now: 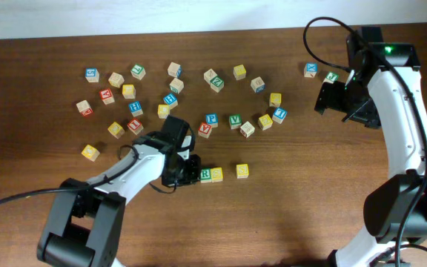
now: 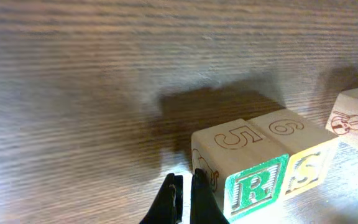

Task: Spell out RSS
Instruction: 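Lower the left gripper and push the R block right toward the S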

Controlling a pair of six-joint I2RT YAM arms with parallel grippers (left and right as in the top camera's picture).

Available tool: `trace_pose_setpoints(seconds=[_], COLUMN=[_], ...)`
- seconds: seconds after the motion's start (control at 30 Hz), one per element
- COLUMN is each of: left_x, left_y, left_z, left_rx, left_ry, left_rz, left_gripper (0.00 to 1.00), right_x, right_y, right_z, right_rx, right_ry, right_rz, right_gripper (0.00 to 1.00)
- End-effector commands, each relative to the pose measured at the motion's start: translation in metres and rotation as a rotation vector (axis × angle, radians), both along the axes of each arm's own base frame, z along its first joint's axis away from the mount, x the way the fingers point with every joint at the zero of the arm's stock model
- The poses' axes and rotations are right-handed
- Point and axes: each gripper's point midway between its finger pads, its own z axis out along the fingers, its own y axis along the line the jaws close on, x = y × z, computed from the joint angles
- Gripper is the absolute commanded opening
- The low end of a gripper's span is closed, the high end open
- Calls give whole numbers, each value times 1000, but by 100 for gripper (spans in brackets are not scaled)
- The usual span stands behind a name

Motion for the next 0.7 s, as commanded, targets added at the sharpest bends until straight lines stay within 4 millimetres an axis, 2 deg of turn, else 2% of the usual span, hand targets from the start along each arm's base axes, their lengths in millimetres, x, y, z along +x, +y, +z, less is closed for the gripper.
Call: trace_pose_setpoints(seconds=[0.0, 0.23, 0.37, 0.67], left_x=[-5, 7, 3, 5], left_y=[-7, -15, -21, -20], left_z=[-6, -3, -1, -1], left_rx=[3, -32, -61, -52], left_ry=[17, -32, -21, -29], left_rz=[10, 9, -5, -4], left_gripper=[0, 0, 0, 0], right_x=[1, 1, 1, 1], right_y=[-2, -2, -2, -2], right_z=[4, 4, 4, 4], right_rx=[-3, -3, -3, -3], right_ry=[-12, -12, -12, -12], right_rz=[4, 4, 4, 4], right_gripper=[98, 98, 98, 99])
